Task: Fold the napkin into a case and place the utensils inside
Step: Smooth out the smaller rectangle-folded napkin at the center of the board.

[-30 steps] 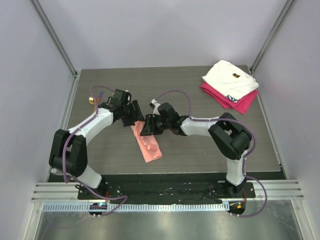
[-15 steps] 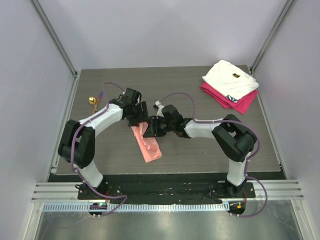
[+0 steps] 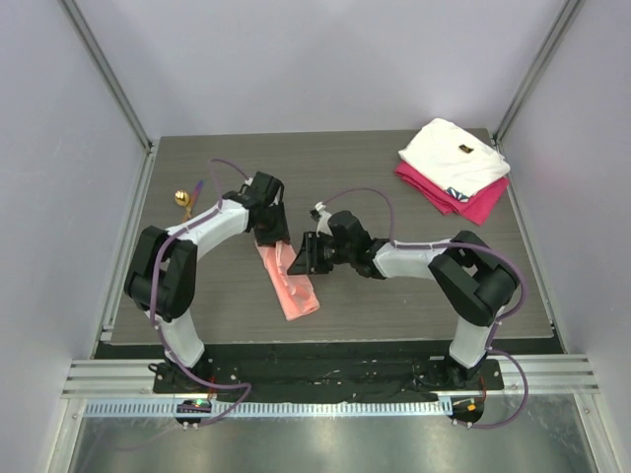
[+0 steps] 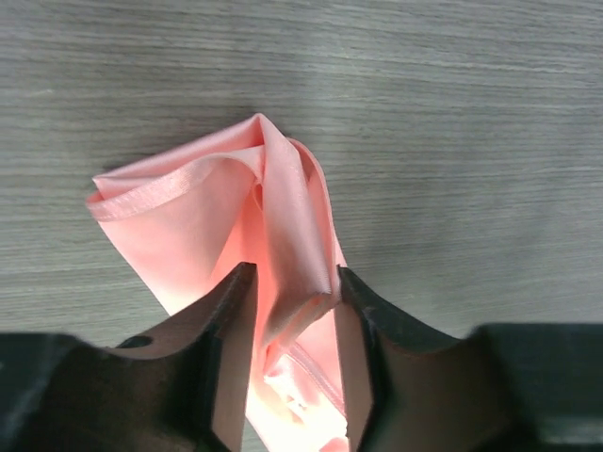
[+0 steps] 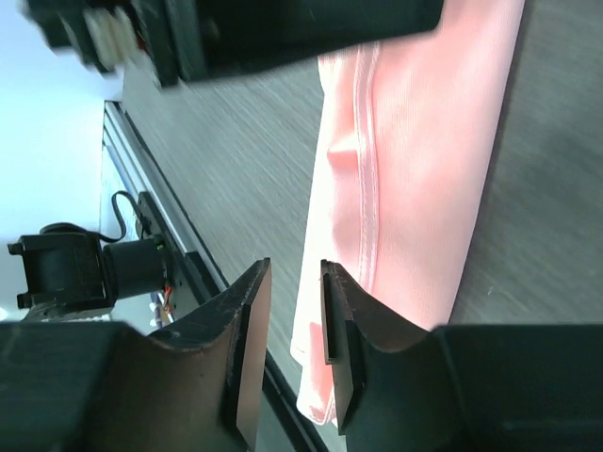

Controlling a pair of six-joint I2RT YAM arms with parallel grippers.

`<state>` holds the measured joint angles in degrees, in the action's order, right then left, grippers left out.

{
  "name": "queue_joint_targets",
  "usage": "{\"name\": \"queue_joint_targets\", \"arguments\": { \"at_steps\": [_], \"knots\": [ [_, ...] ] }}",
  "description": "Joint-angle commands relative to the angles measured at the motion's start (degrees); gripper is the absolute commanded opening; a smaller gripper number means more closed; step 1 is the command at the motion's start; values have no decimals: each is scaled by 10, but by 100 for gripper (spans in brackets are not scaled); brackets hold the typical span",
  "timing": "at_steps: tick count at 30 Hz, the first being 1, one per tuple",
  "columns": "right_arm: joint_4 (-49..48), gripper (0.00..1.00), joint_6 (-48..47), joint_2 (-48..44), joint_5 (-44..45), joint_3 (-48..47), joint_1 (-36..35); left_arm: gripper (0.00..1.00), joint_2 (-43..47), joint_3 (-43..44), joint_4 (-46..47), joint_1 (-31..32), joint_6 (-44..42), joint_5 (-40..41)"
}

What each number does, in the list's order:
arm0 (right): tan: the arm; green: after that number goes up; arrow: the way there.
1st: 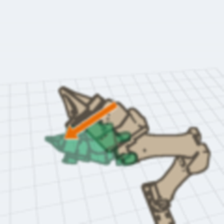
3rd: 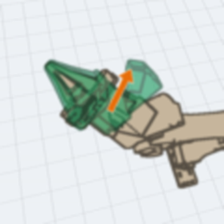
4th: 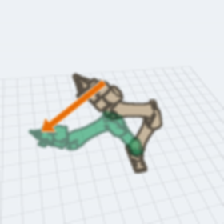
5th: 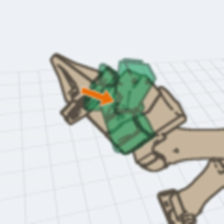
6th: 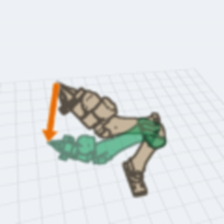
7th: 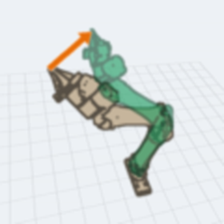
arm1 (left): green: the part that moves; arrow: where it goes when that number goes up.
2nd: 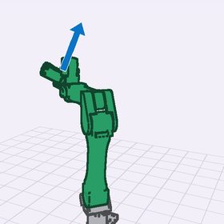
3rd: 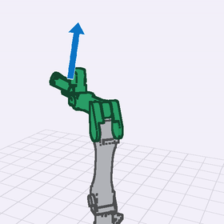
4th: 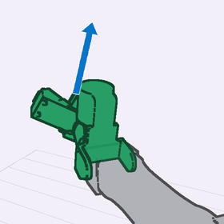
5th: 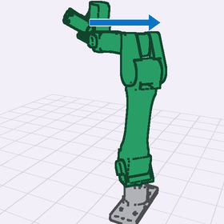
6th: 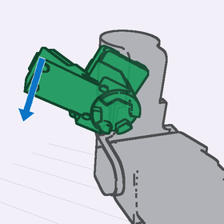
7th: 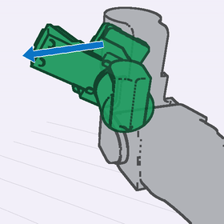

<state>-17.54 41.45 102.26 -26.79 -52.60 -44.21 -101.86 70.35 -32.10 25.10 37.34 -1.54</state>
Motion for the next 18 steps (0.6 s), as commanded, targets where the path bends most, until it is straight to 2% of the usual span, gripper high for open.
{"name": "queue_joint_targets", "arguments": {
  "at_steps": [1, 7, 8, 11, 14, 17, 18],
  "knots": [
    [-46, 35, 30, -1, -20, 14, -13, 38, 1, 15, -4, -3, -3, 29],
    [-101, 31, 63, -2, -20, 63, -28, 20, -1, 3, 5, -20, -8, 28],
    [-112, 30, 68, -1, -20, 81, -31, 12, -3, 1, 7, -23, -10, 27],
    [-143, 28, 81, 13, -23, 103, -36, 3, -14, -7, 19, -37, -13, 26],
    [-145, 27, 80, 5, -24, 108, -46, 0, -25, -10, 28, -49, -14, 19],
    [-92, 28, 52, -42, -6, 101, -47, 0, -27, -18, 38, -50, -15, 1],
    [-45, 28, 42, -56, 1, 95, -47, 0, -27, -21, 42, -51, -14, -4]
  ]
}}
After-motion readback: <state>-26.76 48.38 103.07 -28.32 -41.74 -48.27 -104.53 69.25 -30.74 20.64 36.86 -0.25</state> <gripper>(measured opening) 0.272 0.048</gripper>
